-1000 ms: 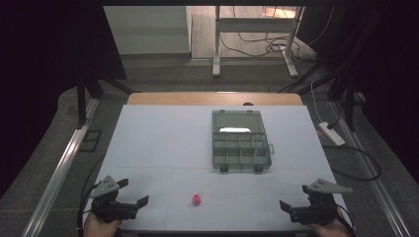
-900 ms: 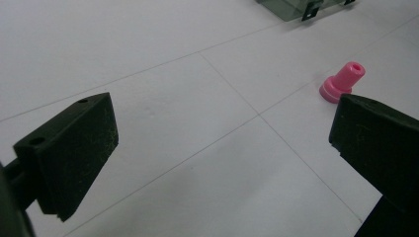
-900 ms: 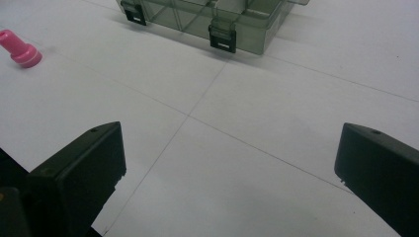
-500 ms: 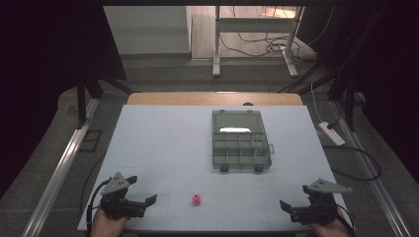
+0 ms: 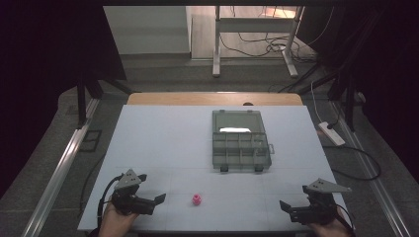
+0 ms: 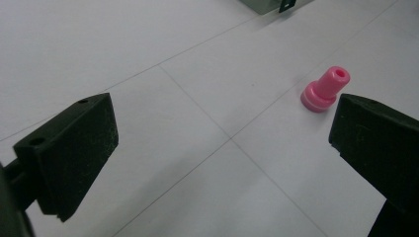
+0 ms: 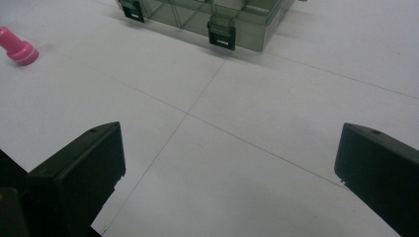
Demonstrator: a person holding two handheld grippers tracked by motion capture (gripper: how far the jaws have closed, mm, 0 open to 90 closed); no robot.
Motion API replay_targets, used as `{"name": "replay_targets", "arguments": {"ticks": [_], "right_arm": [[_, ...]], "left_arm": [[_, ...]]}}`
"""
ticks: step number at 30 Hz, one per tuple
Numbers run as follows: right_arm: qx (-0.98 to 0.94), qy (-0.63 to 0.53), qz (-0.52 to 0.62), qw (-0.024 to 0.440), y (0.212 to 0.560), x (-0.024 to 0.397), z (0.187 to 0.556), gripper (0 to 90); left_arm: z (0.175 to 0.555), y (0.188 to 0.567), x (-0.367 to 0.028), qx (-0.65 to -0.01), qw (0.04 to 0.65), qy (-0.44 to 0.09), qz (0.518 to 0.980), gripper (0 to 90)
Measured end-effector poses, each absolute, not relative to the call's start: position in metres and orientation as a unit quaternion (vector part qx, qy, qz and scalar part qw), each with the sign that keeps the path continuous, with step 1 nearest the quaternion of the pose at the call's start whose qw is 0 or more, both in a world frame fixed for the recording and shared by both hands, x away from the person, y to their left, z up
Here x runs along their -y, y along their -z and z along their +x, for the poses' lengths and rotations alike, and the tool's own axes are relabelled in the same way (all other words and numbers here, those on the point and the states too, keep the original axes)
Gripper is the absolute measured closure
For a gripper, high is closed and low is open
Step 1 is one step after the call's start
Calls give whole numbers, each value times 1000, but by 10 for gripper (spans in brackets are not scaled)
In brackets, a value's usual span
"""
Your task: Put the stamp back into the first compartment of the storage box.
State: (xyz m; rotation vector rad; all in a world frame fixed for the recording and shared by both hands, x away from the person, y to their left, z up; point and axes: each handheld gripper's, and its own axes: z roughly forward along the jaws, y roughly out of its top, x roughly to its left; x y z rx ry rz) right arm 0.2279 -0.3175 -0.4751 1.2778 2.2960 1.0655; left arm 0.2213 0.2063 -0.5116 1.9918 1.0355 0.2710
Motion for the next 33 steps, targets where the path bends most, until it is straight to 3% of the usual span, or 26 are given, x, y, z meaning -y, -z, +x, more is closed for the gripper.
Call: {"name": "replay_targets", "arguments": {"ticks": [33], "right_arm": [[-804, -371, 442, 146, 475, 318, 228, 0]], "left_arm": [[253, 522, -131, -351, 398, -67, 845, 0]]}}
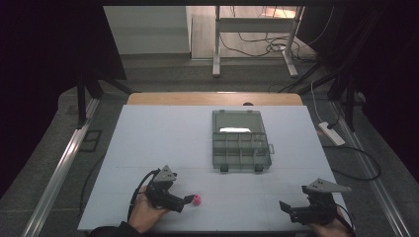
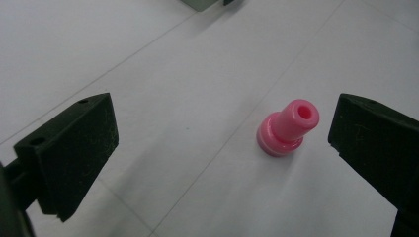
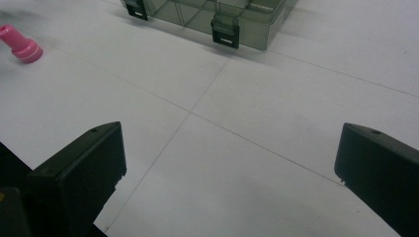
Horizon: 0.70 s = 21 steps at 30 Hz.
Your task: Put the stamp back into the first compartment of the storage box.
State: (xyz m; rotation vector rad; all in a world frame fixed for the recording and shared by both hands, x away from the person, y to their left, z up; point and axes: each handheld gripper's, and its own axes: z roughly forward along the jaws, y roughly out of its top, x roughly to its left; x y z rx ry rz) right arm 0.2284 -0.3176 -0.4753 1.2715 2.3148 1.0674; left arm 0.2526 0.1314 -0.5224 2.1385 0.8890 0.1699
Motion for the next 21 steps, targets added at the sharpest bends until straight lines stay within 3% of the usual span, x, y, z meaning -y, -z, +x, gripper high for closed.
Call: {"name": "replay_targets", "arguments": {"ticks": [15, 18, 21], "right_arm": [[-806, -367, 441, 146, 476, 317, 229, 0], [-806, -366, 441, 147, 476, 316, 229, 0], [-805, -365, 444, 148, 476, 317, 229, 0]], "left_arm": [[255, 528, -111, -320, 380, -56, 866, 27], [253, 527, -111, -308, 382, -57, 870, 133], [251, 526, -112, -293, 388, -48, 872, 306]]}}
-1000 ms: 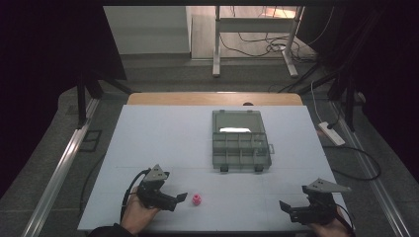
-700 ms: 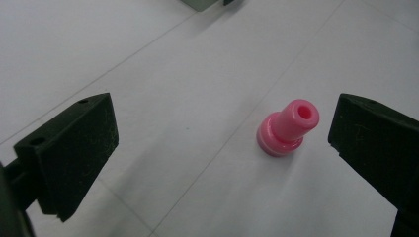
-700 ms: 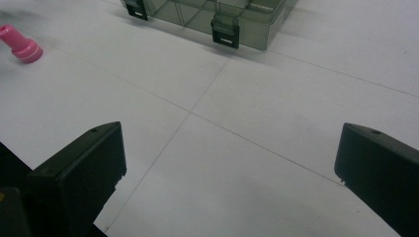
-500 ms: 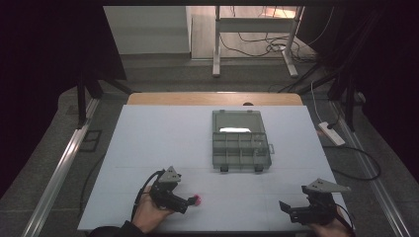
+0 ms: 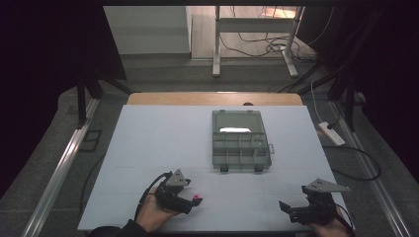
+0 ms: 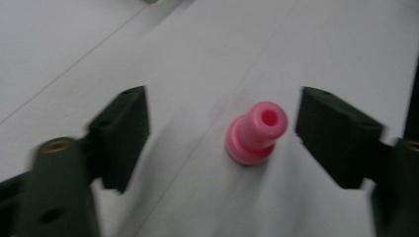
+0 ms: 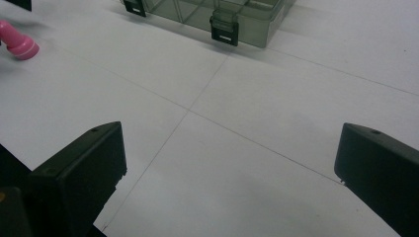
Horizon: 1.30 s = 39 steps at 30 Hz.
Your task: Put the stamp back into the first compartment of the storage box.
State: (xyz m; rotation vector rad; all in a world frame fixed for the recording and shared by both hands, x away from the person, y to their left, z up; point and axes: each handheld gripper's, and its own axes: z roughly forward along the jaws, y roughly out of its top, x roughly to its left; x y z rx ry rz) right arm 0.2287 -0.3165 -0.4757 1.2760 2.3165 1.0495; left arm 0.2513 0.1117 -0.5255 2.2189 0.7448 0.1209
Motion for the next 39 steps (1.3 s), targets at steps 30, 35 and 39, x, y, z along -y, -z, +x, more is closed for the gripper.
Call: {"name": "replay_targets", "arguments": {"ticks": [30, 35, 39], "right_arm": [[-805, -363, 444, 149, 476, 316, 229, 0], [-805, -362, 445, 149, 476, 316, 229, 0], [-805, -361, 446, 149, 476, 316, 229, 0]], "left_arm": [[256, 514, -112, -278, 400, -33, 873, 724], [261, 510, -113, -284, 402, -34, 870, 724], [265, 506, -113, -288, 405, -36, 867, 723]]}}
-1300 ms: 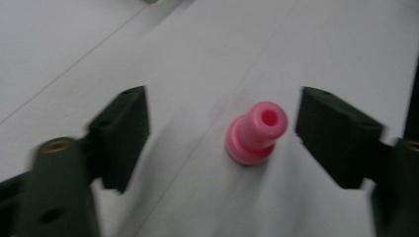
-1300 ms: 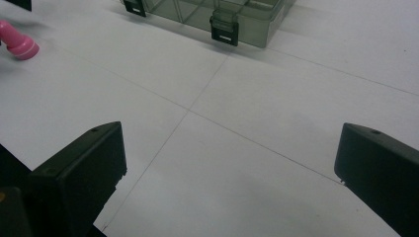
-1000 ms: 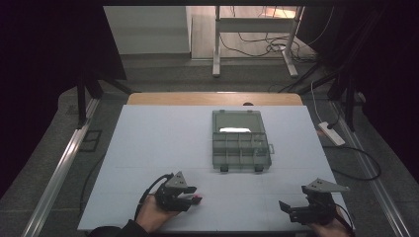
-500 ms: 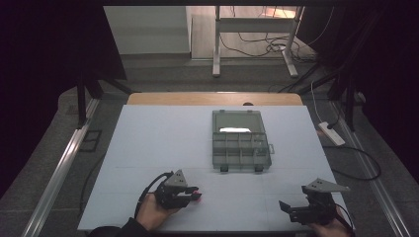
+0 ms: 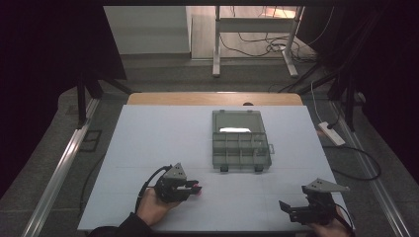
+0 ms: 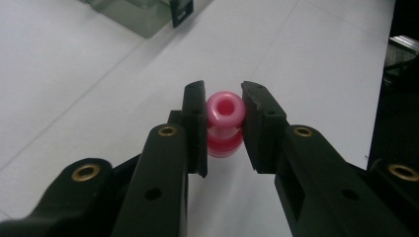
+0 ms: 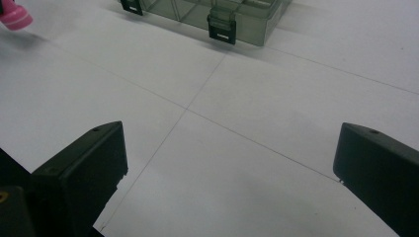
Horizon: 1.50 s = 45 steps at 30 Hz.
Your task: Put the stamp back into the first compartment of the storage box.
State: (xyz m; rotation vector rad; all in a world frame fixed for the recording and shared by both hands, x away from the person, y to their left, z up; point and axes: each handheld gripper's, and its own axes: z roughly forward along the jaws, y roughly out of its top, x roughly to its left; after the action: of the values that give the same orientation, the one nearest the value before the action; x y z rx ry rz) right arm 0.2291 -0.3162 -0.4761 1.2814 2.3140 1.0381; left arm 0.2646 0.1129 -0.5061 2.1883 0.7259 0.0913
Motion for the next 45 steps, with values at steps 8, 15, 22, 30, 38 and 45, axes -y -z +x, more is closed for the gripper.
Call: {"name": "replay_targets", "arguments": {"ticks": [8, 15, 22, 30, 38, 45], "right_arm": [[-804, -361, 448, 149, 476, 316, 229, 0], [-804, -360, 449, 150, 476, 316, 229, 0], [-804, -360, 449, 151, 476, 317, 229, 0], [-804, -359, 449, 151, 476, 317, 229, 0], [-804, -358, 450, 151, 476, 317, 230, 2], [-804, -359, 450, 150, 476, 317, 229, 2]], "left_arm": [[279, 497, -112, -297, 408, -40, 862, 723], [289, 489, -114, -305, 410, -47, 858, 723], [303, 477, -114, -313, 414, -53, 853, 723], [319, 471, -112, -320, 409, -58, 853, 723], [336, 466, -109, -330, 411, -60, 848, 723], [350, 460, -104, -330, 410, -65, 848, 723]]}}
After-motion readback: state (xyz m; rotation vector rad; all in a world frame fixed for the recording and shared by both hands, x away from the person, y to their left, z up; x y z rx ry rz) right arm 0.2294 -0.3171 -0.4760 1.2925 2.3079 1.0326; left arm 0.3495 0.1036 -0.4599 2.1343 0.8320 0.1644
